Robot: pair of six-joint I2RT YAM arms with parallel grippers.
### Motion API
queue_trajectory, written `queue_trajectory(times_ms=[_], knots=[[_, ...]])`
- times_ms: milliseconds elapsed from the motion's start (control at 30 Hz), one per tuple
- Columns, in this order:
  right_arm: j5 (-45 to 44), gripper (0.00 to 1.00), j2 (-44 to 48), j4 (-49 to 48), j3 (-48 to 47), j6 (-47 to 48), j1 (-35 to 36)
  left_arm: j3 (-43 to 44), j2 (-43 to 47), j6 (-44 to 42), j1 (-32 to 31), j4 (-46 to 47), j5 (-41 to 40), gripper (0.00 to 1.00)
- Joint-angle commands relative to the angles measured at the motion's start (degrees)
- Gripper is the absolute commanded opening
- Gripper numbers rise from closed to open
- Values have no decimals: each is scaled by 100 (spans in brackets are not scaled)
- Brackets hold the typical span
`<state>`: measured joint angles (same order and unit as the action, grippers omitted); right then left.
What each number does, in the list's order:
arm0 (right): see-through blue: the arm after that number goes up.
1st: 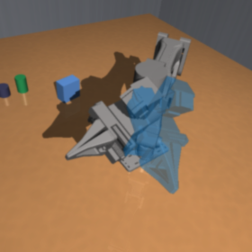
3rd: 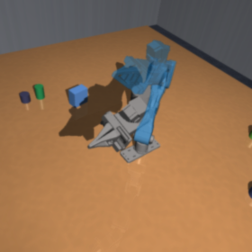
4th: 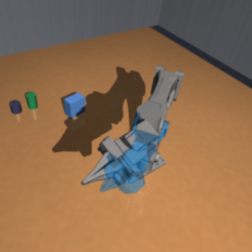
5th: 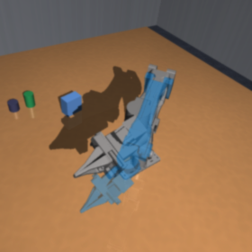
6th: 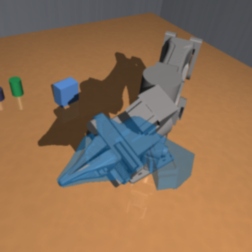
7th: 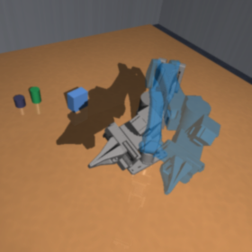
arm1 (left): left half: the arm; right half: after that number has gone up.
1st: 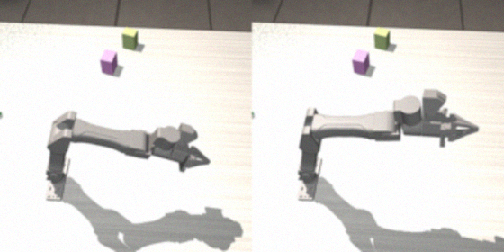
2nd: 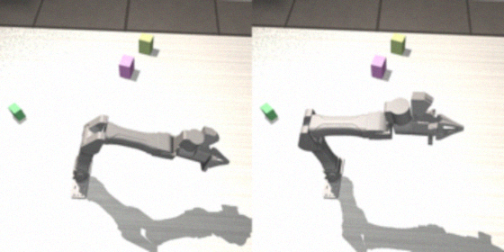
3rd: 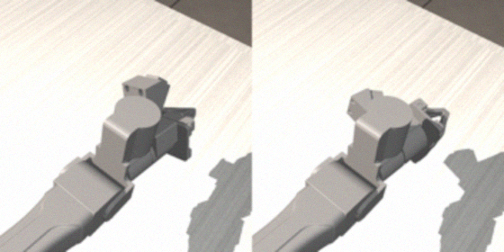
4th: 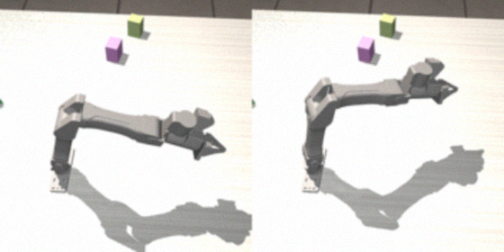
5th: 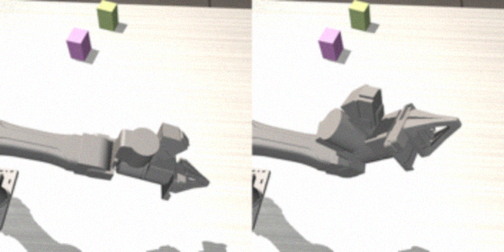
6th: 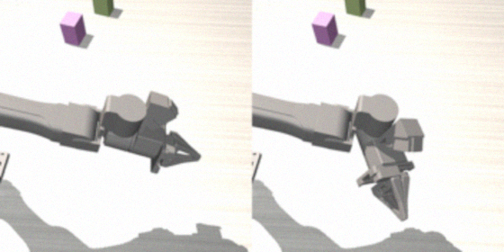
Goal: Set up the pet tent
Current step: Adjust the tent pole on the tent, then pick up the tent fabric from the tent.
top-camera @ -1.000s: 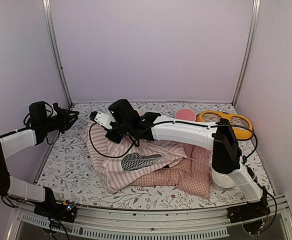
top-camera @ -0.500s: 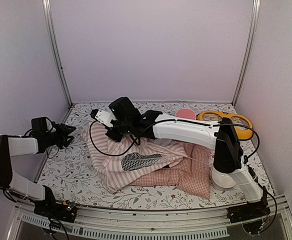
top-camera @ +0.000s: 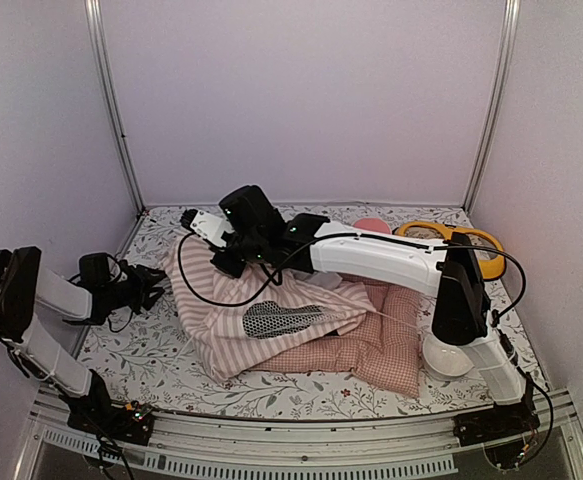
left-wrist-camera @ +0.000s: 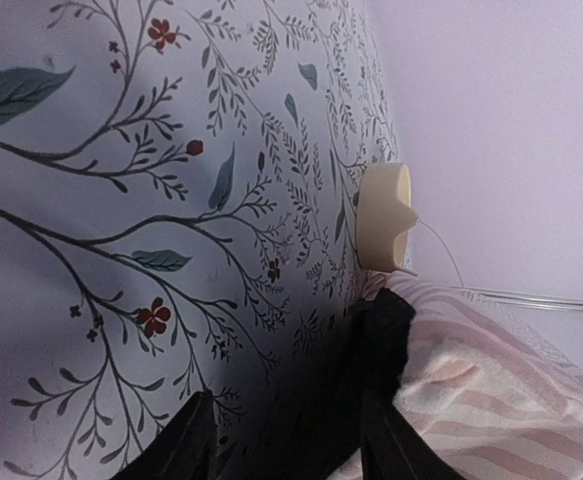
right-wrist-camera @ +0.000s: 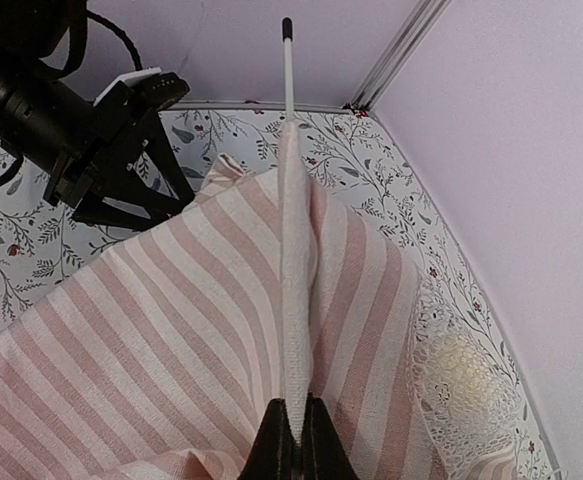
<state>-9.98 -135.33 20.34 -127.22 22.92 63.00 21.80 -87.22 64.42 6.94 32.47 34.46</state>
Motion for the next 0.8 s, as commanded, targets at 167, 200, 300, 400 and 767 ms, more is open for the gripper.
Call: queue_trajectory(times_ms=[167,200,300,400,767], knots=[[22,0,322,-27,-21,-101,45,-213,361,301,-109,763,-64,49],[25,0,316,-30,-22,-103,45,-270,440,299,-106,746,-103,49],[40,0,336,-30,-19,-120,44,-356,671,290,-108,660,-180,48],[58,0,333,-37,-20,-129,45,-393,791,191,-105,590,-235,48],[53,0,354,-15,-6,-147,61,-326,328,189,-109,1250,-30,50]])
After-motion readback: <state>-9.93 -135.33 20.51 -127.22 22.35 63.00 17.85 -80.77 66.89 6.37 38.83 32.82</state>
